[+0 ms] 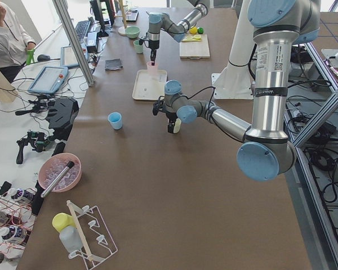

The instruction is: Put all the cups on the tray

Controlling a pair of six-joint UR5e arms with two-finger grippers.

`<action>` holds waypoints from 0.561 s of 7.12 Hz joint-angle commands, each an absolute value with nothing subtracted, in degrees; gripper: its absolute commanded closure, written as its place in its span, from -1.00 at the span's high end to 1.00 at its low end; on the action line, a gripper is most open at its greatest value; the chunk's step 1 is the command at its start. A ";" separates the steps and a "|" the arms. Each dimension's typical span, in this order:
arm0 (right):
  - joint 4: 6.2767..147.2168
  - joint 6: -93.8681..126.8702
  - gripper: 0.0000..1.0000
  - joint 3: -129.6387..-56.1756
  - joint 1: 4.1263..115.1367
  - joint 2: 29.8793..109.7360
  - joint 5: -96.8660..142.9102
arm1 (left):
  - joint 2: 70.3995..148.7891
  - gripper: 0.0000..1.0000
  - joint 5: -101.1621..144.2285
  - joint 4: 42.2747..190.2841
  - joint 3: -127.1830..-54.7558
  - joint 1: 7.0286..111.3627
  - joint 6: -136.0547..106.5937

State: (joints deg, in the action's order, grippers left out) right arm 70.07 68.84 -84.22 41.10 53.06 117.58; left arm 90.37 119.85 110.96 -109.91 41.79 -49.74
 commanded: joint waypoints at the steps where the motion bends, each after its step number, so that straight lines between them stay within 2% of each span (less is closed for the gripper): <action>1: 70.14 68.82 0.98 -83.85 41.13 51.95 117.68 | 90.35 -0.38 119.79 111.01 -109.86 41.22 -50.18; 2: 70.05 68.82 1.00 -83.93 41.13 51.25 118.03 | 90.35 -0.99 119.88 111.01 -109.95 41.22 -50.19; 4: 70.22 68.12 1.00 -84.55 43.31 51.68 121.96 | 93.05 -1.00 120.32 110.83 -110.57 41.22 -52.01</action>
State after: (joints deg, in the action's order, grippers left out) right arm 70.13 68.47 -84.30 41.83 51.55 119.20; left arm 91.08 120.01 110.97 -110.31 41.24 -50.67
